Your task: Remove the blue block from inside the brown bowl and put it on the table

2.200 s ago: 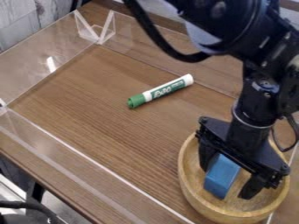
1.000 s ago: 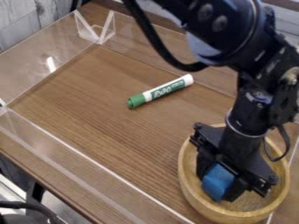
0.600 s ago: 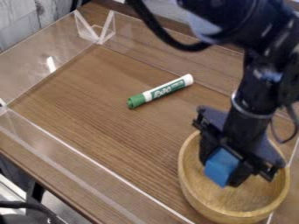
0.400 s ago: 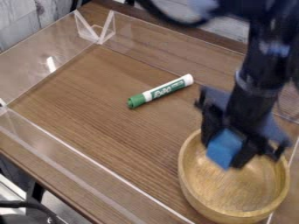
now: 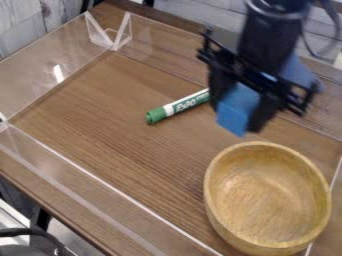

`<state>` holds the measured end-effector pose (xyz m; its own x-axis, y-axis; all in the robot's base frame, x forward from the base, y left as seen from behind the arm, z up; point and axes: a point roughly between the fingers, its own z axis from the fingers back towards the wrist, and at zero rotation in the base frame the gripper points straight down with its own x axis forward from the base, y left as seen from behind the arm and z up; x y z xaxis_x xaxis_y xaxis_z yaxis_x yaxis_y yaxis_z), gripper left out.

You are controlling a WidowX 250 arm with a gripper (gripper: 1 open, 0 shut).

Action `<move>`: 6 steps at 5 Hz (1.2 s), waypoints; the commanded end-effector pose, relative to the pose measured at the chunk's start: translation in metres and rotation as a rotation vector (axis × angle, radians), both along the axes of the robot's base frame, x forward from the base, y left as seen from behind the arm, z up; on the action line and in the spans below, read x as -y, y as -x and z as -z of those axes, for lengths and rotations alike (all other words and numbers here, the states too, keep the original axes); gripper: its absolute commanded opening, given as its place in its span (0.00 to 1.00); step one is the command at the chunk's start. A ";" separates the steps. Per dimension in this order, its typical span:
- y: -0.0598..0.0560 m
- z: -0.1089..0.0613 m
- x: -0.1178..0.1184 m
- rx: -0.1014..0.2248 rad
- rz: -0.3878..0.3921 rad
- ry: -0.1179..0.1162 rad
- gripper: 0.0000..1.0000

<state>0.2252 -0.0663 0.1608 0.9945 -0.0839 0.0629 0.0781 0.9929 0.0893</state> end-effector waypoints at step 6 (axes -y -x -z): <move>0.029 -0.015 0.004 0.078 -0.164 0.005 0.00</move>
